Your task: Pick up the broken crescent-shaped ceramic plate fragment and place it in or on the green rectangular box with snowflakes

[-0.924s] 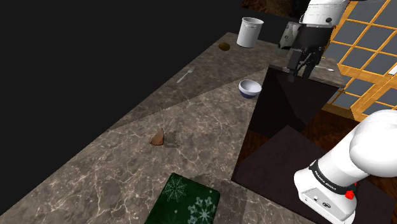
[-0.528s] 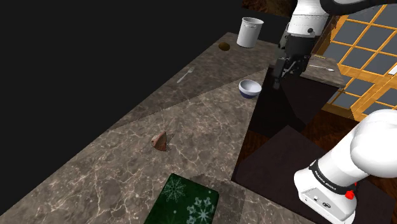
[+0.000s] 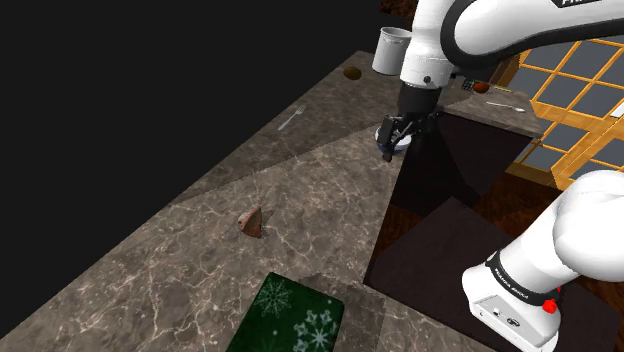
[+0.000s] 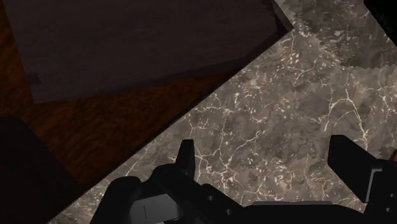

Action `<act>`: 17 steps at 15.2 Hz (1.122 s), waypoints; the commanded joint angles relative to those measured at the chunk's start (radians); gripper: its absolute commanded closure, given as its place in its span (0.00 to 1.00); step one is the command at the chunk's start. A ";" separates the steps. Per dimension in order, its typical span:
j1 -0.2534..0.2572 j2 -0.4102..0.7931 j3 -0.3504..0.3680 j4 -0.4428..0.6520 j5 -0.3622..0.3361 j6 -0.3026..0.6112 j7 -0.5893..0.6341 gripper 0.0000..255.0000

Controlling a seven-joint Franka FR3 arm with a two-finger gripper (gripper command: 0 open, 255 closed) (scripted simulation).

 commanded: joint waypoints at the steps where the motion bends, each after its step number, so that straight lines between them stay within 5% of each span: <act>1: 0.011 0.057 0.035 0.011 0.015 0.059 0.042 0.00; 9: 0.038 0.327 0.157 0.117 0.004 0.267 0.219 0.00; 17: 0.079 0.637 0.222 0.309 -0.126 0.406 0.434 0.00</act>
